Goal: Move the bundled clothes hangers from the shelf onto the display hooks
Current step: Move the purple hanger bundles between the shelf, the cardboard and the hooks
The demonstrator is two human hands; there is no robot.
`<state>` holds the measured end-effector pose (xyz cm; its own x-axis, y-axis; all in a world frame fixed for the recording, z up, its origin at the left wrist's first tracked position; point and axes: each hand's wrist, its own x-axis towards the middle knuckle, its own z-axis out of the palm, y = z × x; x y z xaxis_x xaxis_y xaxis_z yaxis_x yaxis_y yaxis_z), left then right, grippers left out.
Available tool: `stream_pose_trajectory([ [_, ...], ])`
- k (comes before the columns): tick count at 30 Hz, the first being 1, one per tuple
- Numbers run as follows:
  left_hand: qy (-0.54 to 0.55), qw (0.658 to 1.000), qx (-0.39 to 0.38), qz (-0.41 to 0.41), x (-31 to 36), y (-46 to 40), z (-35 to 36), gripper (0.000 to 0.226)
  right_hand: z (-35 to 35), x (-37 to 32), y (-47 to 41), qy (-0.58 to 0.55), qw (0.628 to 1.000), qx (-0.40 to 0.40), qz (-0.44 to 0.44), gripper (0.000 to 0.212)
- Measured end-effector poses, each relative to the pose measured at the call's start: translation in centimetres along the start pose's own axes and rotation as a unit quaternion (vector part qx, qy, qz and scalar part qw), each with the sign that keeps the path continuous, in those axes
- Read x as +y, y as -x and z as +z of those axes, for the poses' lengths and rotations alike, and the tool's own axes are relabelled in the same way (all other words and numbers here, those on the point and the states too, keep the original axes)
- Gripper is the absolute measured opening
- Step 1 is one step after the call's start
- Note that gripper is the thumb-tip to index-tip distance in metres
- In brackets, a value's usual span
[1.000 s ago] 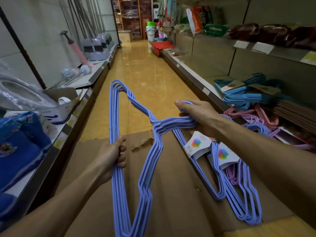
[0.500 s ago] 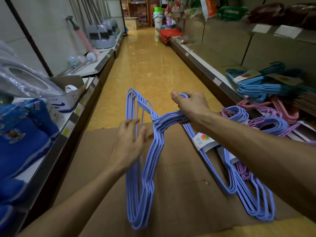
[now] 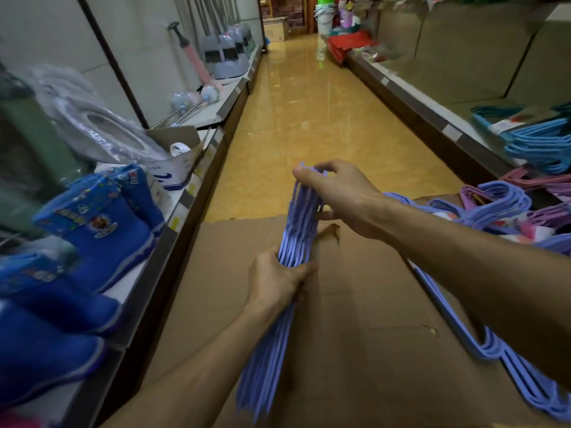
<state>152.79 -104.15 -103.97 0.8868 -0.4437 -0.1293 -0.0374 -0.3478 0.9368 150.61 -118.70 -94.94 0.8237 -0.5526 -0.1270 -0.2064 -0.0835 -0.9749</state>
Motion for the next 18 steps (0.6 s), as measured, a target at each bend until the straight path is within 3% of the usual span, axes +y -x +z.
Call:
stream_pose_trajectory([
  [3,0.063,0.997,0.017,-0.043,-1.7,-0.3,-2.2,0.019,3.0,1.0,0.1,0.048,0.998,0.010,-0.035,0.089],
  [5,0.090,0.994,0.026,-0.060,-2.8,-0.5,-3.8,0.017,4.7,2.2,-0.1,0.089,0.995,0.012,-0.038,0.095],
  [10,0.097,0.990,0.077,-0.069,-4.9,-2.0,-8.1,0.021,7.1,5.8,-0.3,0.257,0.965,-0.055,-0.012,0.049],
  [13,0.101,0.986,0.109,-0.081,-6.5,-2.8,-10.6,0.024,8.3,8.5,-0.2,0.385,0.914,-0.126,0.007,0.051],
  [18,0.102,0.976,0.162,-0.107,-9.3,-4.1,-13.9,0.019,11.0,13.3,0.8,0.471,0.850,-0.233,0.041,0.045],
])
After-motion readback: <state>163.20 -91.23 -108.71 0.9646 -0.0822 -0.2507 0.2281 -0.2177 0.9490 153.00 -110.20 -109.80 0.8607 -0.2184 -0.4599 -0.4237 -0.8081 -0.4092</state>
